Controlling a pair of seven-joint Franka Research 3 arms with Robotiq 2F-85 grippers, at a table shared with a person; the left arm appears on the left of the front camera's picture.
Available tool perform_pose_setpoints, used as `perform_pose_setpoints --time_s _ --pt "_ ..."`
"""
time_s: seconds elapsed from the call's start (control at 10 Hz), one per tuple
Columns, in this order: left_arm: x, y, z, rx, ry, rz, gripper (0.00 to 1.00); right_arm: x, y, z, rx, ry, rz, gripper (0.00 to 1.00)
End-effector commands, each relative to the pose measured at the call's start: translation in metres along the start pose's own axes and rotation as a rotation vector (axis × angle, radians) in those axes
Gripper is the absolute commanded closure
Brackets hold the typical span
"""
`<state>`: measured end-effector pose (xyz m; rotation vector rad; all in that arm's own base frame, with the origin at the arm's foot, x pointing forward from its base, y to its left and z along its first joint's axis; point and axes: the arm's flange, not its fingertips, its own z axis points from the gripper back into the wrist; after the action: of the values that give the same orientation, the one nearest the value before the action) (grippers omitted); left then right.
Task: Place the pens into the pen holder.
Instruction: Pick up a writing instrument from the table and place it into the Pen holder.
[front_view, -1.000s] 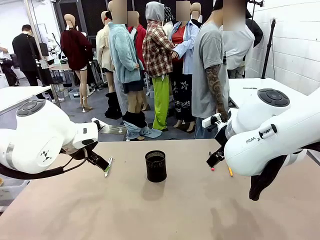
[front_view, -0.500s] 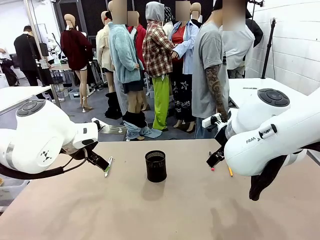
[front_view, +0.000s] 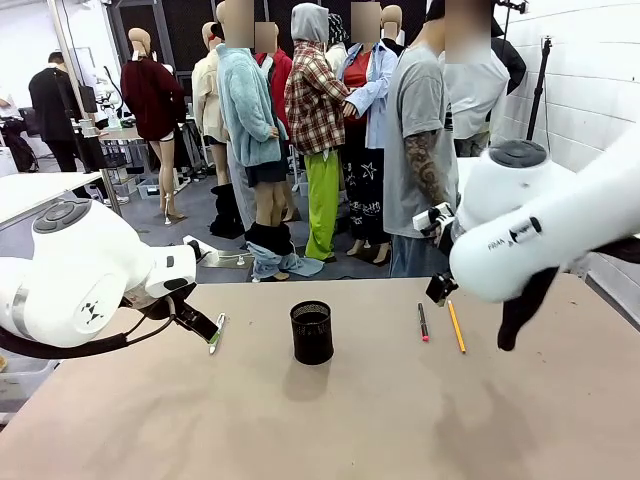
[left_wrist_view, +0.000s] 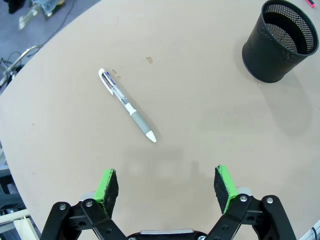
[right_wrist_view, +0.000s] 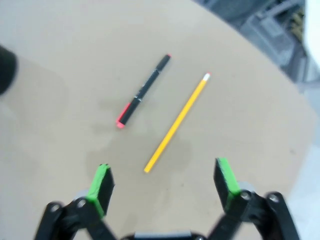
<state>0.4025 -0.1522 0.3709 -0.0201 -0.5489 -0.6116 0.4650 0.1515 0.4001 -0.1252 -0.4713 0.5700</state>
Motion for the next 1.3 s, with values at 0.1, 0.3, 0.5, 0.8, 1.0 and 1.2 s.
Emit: perform_pose_setpoints --time_s 0.1,0.3,0.5,0.8,1.0,1.2 --pt "0.0 0.001 0.0 0.0 -0.001 0.003 0.0 0.047 0.008 -0.044 -0.029 0.252 -0.069 0.0" --pt "0.0 0.001 0.0 0.0 -0.001 0.003 0.0 0.045 -0.003 -0.065 -0.02 0.317 -0.186 0.0" --pt "0.0 0.001 0.0 0.0 -0.001 0.003 0.0 0.035 -0.006 -0.056 -0.032 0.293 -0.115 0.0" --pt "0.0 0.001 0.0 0.0 -0.001 0.003 0.0 0.039 -0.024 -0.079 0.004 0.345 -0.266 0.0" --pt "0.0 0.001 0.0 0.0 -0.001 0.003 0.0 0.045 -0.033 -0.087 -0.008 0.401 -0.349 0.0" --pt "0.0 0.001 0.0 0.0 -0.001 0.003 0.0 0.052 -0.036 -0.099 0.029 0.439 -0.371 0.0"
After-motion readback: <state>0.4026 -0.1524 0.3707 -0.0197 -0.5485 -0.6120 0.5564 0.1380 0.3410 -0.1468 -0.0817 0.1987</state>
